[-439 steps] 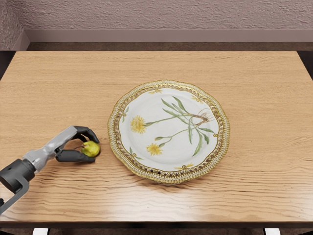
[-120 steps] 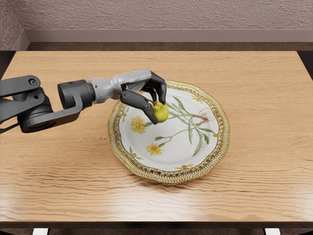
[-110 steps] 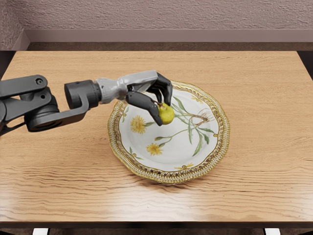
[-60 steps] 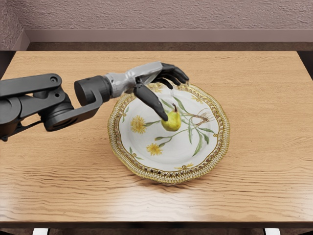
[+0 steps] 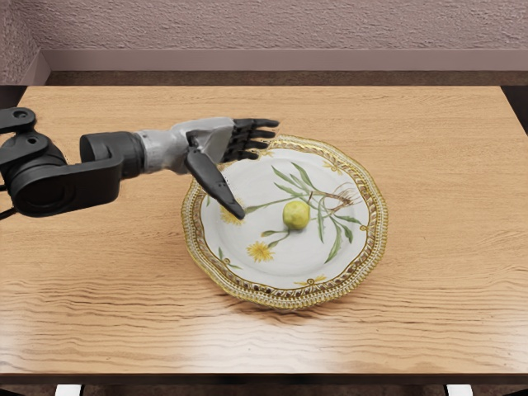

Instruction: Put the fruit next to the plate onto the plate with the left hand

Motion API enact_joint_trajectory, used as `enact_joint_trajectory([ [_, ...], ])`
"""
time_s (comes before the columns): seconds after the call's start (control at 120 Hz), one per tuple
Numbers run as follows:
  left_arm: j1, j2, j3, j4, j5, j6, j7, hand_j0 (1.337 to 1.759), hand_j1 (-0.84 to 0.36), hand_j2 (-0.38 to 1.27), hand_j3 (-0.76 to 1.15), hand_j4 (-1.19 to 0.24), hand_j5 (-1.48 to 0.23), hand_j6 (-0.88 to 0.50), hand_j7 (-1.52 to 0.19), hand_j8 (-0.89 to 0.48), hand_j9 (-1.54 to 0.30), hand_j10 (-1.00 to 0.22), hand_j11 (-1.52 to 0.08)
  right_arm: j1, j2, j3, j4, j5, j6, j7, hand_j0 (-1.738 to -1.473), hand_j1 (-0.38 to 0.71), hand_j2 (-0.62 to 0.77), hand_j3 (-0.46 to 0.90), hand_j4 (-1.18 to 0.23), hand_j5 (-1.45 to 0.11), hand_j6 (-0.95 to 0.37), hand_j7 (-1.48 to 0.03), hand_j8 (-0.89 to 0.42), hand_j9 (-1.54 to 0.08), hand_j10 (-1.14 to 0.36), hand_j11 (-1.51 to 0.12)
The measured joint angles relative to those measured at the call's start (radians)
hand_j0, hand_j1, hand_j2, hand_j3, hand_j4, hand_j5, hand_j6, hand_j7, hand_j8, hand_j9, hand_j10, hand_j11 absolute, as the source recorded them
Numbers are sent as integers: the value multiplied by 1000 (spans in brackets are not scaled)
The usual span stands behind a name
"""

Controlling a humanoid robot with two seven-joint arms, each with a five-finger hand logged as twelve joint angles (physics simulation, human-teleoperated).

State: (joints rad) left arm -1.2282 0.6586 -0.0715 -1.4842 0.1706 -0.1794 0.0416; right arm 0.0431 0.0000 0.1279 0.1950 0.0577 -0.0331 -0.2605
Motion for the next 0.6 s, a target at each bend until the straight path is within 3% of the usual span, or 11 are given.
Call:
enact_joint_trajectory([
  [0.067,0,84,-2,-22,-121,-90,47,1658,323,25,0,-25,-36,-22,-36,-19,-36,-23,-36,0,0,1,0,0,0,1,-1658,-310,-7,0,-33,-43,-33,-43,-33,-43,-33,-43],
  [0.217,2,249,3,-69,-334,-266,112,1658,337,12,0,-11,-17,-10,-17,-9,-17,-11,-17,0,0,2,1,1,1,1,-1658,-310,-7,0,-33,-43,-33,-43,-33,-43,-33,-43],
  [0.35,32,376,18,-95,-443,-381,145,1658,343,7,0,-5,-9,-4,-9,-4,-9,-5,-9,0,0,2,1,1,1,0,-1658,-310,-7,0,-33,-43,-33,-43,-33,-43,-33,-43],
  [0.492,68,446,22,-98,-497,-419,200,1658,342,4,0,-4,-8,-4,-9,-4,-9,-5,-9,0,0,3,1,3,1,0,-1658,-310,-7,0,-33,-43,-33,-43,-33,-43,-33,-43],
  [0.6,77,486,23,-82,-536,-427,313,1658,343,3,0,-3,-7,-2,-7,-2,-7,-4,-7,0,0,3,1,5,1,0,-1658,-310,-7,0,-33,-43,-33,-43,-33,-43,-33,-43],
])
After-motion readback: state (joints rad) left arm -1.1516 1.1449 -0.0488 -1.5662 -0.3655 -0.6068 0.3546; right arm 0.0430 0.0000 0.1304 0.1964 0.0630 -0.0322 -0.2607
